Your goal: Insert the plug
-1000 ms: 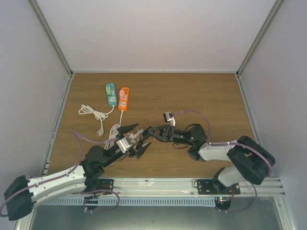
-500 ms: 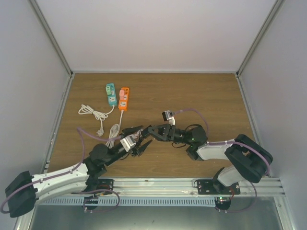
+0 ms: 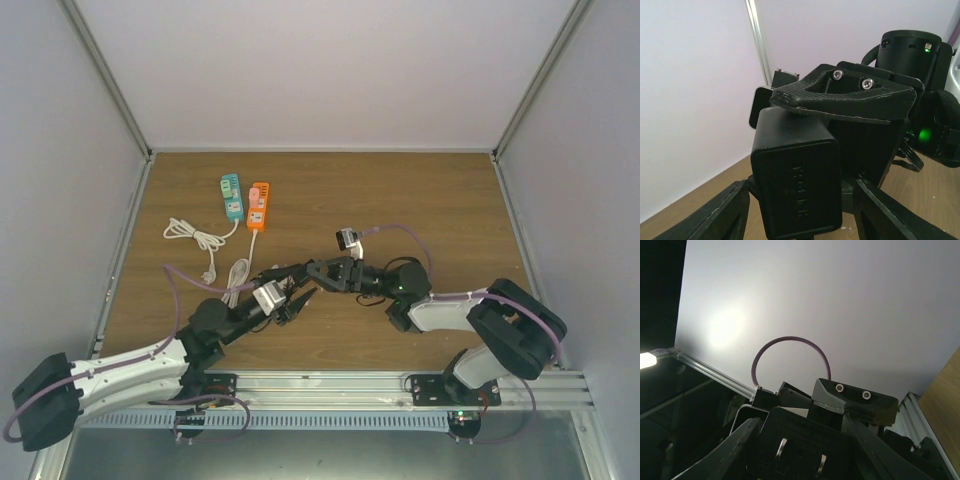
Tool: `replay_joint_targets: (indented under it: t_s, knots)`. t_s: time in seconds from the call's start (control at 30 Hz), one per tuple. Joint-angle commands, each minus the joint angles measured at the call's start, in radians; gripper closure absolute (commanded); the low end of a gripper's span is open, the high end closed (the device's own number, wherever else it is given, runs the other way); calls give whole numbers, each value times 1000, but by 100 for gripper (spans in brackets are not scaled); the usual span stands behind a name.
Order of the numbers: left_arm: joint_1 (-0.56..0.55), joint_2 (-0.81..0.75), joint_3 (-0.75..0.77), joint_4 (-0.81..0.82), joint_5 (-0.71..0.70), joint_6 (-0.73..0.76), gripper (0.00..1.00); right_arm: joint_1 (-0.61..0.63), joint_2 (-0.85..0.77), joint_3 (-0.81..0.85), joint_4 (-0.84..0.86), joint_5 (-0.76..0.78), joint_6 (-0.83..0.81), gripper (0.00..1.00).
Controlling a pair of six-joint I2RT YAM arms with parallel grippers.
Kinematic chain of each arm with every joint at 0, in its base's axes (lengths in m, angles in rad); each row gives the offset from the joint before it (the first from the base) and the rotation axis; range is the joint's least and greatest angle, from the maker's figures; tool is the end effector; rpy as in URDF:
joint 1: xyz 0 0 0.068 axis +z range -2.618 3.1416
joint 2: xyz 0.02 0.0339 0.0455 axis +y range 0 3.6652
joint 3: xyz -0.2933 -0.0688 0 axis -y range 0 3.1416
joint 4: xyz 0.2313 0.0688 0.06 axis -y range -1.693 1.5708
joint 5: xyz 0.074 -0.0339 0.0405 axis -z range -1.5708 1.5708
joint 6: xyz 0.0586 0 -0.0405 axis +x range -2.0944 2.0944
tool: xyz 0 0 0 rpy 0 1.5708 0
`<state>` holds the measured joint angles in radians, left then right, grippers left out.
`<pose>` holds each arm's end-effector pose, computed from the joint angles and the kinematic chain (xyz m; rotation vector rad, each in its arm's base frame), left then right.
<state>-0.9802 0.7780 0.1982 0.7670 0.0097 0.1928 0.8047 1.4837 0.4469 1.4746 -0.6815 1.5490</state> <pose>0.0929 -0.1396 0.2675 0.7903 1.1744 -0.6619 0.1621 0.2217 0.2878 -0.2276 1.6579 2.3210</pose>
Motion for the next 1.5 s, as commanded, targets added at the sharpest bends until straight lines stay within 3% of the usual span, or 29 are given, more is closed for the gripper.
replay_joint_targets:
  t_s: [0.0, 0.4, 0.93, 1.13, 1.47]
  knots:
    - [2, 11, 28, 76, 11, -7, 42, 8, 13, 19, 45, -6, -15, 95]
    - [3, -74, -7, 91, -1, -11, 50, 9, 34, 22, 61, -10, -13, 95]
    - [5, -16, 3, 133, -37, -11, 51, 48, 85, 14, 200, 42, 108, 96]
    - [5, -34, 0, 128, -42, -12, 55, 51, 93, 12, 211, 52, 109, 95]
    - [6, -31, -6, 124, -75, -24, 52, 51, 65, 21, 186, 53, 87, 95]
